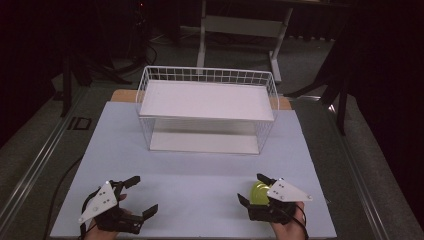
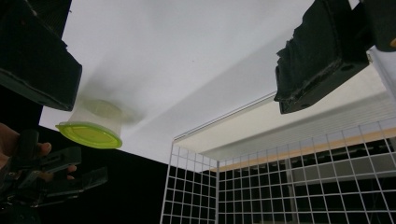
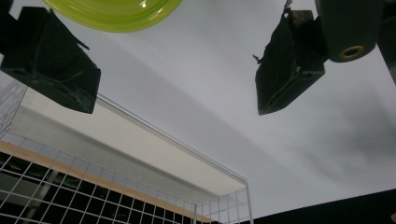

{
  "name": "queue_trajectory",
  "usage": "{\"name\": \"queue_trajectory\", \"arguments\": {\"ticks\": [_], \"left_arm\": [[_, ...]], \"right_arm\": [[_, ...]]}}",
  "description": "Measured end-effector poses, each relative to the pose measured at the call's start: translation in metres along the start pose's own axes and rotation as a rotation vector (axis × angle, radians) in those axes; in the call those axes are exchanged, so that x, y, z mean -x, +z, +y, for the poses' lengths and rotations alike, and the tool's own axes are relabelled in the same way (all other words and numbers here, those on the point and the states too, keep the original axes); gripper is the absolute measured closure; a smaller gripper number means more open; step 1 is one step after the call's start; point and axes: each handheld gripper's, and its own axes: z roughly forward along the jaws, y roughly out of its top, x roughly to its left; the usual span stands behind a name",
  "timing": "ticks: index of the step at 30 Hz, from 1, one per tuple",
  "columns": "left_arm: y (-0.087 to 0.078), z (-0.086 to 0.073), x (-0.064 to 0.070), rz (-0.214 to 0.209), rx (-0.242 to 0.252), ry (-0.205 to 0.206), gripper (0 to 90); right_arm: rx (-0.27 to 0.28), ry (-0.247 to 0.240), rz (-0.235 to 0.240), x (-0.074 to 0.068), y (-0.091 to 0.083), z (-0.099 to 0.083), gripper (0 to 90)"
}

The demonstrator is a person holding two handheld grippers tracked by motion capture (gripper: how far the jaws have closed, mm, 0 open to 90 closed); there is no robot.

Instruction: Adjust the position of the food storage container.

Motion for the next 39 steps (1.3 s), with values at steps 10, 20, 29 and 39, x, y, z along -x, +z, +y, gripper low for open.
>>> {"name": "queue_trajectory", "arguments": {"ticks": [10,20,29,39], "left_arm": [[0.001,0.000,0.000,0.002,0.001,0.004,1.4],[0.000,0.000,-0.002,0.018,0.010,-0.016,1.4],[0.002,-0.001,-0.002,0.014,0.005,-0.016,1.4],[0.004,-0.001,-0.002,0.010,0.006,-0.024,1.4]], "right_arm": [[0.045,-0.016,0.053,-0.013,-0.007,0.012,13.7],[0.119,-0.036,0.050,-0.013,-0.019,0.041,13.5],[0.101,-0.011,-0.003,0.012,-0.024,0.047,13.6],[0.082,0.041,-0.060,0.035,-0.031,0.031,13.3]]}}
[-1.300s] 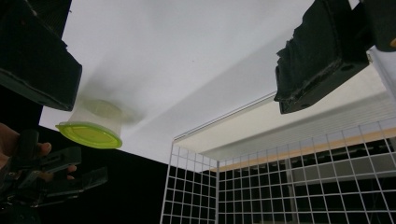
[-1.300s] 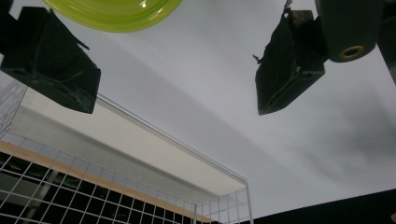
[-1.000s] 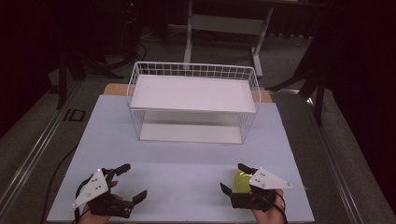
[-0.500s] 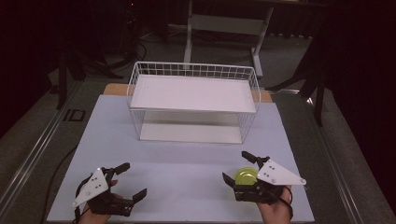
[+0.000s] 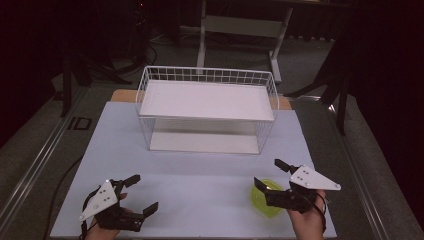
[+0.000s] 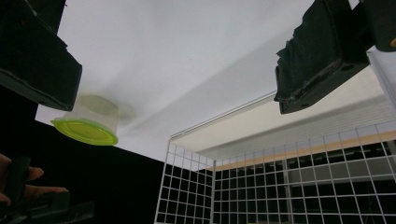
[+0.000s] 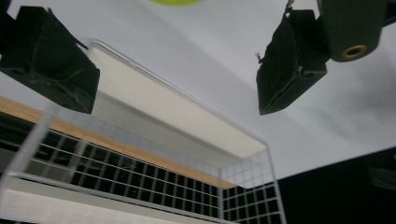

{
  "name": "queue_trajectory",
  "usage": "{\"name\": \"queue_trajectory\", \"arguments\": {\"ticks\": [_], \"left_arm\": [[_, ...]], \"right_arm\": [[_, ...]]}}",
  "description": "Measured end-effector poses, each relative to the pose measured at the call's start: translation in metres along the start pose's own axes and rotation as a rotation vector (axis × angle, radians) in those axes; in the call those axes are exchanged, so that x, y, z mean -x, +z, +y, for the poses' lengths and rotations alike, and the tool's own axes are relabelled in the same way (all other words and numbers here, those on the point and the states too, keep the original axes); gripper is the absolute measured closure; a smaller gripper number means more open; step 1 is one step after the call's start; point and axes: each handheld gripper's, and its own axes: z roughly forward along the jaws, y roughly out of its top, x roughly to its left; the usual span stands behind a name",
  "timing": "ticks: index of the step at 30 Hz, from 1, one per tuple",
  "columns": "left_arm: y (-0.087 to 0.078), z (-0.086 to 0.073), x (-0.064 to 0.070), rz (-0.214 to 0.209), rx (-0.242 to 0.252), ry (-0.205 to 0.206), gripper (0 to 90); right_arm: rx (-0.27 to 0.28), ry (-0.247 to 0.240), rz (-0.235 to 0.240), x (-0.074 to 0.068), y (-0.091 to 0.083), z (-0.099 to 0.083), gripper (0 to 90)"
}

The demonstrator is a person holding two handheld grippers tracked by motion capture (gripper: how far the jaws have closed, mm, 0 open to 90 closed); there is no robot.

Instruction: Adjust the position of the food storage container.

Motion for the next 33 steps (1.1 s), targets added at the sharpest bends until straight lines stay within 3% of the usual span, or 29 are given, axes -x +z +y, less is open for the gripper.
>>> {"name": "queue_trajectory", "arguments": {"ticks": [7,11,15,18,21,23,24,28,29,33], "left_arm": [[0.001,0.000,0.000,-0.003,-0.004,0.002,1.4],[0.001,0.001,0.001,-0.004,0.002,-0.006,1.4],[0.002,0.002,0.002,-0.009,0.006,0.001,1.4],[0.004,0.002,0.003,-0.014,0.000,0.001,1.4],[0.004,0.002,0.004,-0.016,-0.002,0.007,1.4],[0.004,0.002,0.004,-0.014,0.000,0.008,1.4],[0.004,0.002,0.003,-0.013,0.001,0.007,1.4],[0.003,0.002,0.002,-0.009,0.003,0.002,1.4],[0.004,0.002,0.002,-0.009,0.002,0.001,1.4],[0.004,0.002,0.003,-0.011,0.002,0.003,1.4]], "right_arm": [[-0.011,0.044,-0.026,0.019,-0.010,-0.013,13.2],[-0.043,0.042,-0.080,0.030,-0.021,-0.027,13.2],[-0.055,0.062,-0.079,0.034,-0.025,-0.034,13.2],[-0.072,0.112,-0.082,0.040,-0.030,-0.046,12.7],[-0.094,0.097,-0.079,0.042,-0.035,-0.054,15.6],[-0.110,0.091,-0.082,0.043,-0.039,-0.059,24.6],[-0.112,0.099,-0.086,0.044,-0.041,-0.061,24.9],[-0.135,0.128,-0.092,0.045,-0.048,-0.069,52.2],[-0.156,0.127,-0.083,0.045,-0.049,-0.071,63.6],[-0.217,0.117,-0.077,0.046,-0.050,-0.083,84.5]]}}
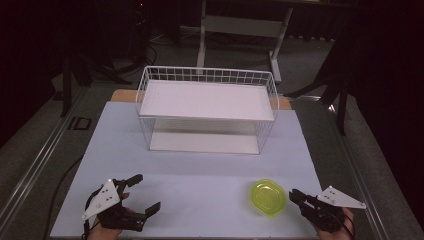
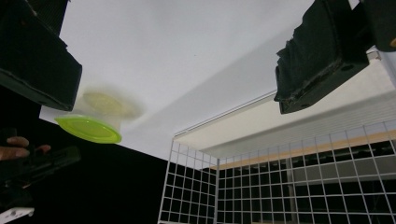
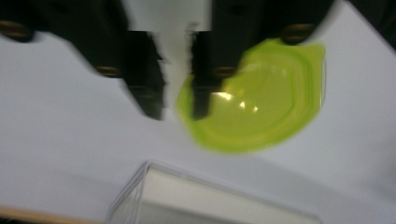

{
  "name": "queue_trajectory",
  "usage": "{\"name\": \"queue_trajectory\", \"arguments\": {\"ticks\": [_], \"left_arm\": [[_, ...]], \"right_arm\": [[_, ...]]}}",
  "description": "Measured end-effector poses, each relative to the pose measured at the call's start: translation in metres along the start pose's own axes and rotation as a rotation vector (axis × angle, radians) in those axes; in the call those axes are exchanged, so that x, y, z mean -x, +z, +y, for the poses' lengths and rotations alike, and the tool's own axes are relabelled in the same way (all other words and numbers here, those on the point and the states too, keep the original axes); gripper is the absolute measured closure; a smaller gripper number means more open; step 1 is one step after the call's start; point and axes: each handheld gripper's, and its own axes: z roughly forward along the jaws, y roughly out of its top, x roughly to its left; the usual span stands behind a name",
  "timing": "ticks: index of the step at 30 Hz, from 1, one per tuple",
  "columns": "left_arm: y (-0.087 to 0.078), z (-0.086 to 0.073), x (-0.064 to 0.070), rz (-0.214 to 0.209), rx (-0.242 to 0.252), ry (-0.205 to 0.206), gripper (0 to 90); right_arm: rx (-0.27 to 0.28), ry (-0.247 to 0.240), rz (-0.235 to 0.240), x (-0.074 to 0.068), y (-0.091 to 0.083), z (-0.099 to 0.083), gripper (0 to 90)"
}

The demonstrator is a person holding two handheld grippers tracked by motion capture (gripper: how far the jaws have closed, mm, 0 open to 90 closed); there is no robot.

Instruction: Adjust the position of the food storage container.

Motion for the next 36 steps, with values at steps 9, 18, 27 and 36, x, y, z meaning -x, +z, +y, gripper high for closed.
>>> {"name": "queue_trajectory", "arguments": {"ticks": [9,18,27,36], "left_arm": [[0.000,0.000,0.000,0.002,0.000,0.008,1.4],[0.001,0.000,0.000,0.002,-0.002,0.009,1.4],[0.000,0.001,0.000,0.004,-0.001,0.009,1.4],[0.000,0.001,0.000,0.004,0.002,0.009,1.4]], "right_arm": [[-0.121,0.041,0.046,0.001,0.010,-0.024,90.0],[-0.182,0.032,0.116,-0.005,0.030,-0.020,90.0],[-0.209,-0.014,0.155,-0.017,0.058,-0.009,90.0],[-0.215,-0.038,0.191,-0.028,0.089,0.012,90.0]]}}
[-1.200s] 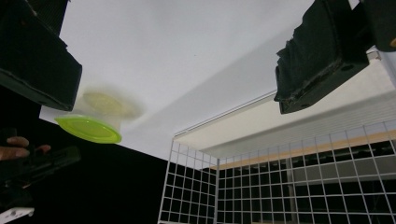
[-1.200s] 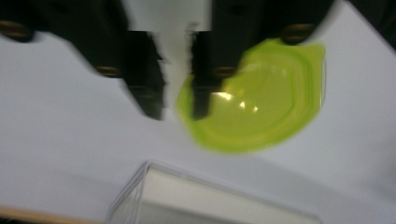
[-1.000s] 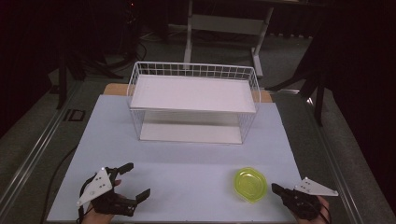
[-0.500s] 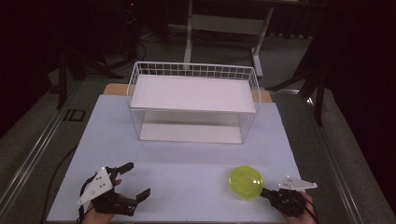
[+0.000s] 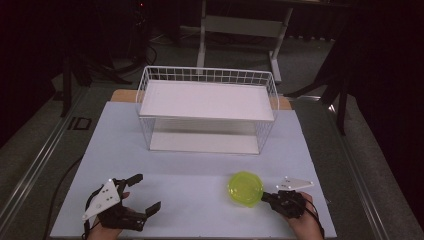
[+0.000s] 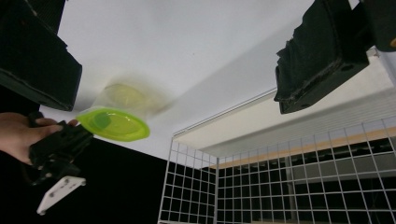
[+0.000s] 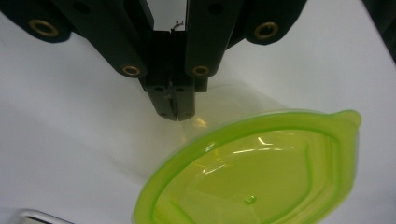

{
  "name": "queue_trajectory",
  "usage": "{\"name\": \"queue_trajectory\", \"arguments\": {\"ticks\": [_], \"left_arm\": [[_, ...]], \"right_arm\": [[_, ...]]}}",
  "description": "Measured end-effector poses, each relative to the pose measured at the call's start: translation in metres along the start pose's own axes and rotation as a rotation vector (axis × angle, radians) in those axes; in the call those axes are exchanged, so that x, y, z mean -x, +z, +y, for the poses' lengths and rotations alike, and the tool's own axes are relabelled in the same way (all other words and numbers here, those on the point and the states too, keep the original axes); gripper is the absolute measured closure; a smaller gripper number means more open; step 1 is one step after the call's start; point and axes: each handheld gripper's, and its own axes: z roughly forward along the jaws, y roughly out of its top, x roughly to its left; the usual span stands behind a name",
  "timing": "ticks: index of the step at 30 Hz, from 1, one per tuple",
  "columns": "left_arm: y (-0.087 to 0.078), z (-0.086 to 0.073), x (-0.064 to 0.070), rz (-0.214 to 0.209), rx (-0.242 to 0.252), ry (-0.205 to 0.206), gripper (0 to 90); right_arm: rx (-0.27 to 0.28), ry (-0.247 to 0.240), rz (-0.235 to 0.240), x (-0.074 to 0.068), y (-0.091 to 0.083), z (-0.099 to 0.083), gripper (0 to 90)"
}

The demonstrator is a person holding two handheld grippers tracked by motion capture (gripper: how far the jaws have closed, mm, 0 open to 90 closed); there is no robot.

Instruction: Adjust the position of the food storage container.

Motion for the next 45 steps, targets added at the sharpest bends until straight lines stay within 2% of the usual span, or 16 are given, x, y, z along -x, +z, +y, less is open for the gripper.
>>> {"name": "queue_trajectory", "arguments": {"ticks": [4,12,19,22,26,29,35,40,45], "left_arm": [[0.000,0.000,0.000,-0.001,0.001,0.003,1.4],[0.000,0.000,0.001,-0.003,-0.002,0.007,1.4],[-0.002,0.001,0.000,0.001,-0.001,0.007,1.4],[-0.002,0.001,0.000,0.002,-0.002,0.008,1.4],[-0.001,0.001,0.000,0.000,-0.001,0.012,1.4],[-0.001,0.001,0.000,0.000,-0.001,0.013,1.4],[-0.001,0.001,0.000,-0.002,-0.002,0.012,1.4],[0.000,0.001,0.000,-0.003,-0.005,0.015,1.4],[0.000,0.001,0.000,-0.001,-0.005,0.013,1.4]], "right_arm": [[-0.005,-0.023,0.003,-0.003,0.012,0.011,90.0],[-0.002,-0.028,0.017,-0.009,0.029,0.027,90.0],[-0.003,-0.012,0.010,-0.007,0.022,0.019,90.0],[-0.007,-0.016,0.023,-0.012,0.019,0.015,90.0],[-0.023,-0.013,0.059,-0.020,0.024,0.013,90.0],[-0.028,-0.018,0.065,-0.022,0.028,0.015,90.0],[-0.041,-0.057,0.103,-0.039,0.040,0.025,90.0],[-0.034,-0.062,0.129,-0.048,0.049,0.034,90.0],[-0.035,-0.082,0.152,-0.061,0.069,0.048,90.0]]}}
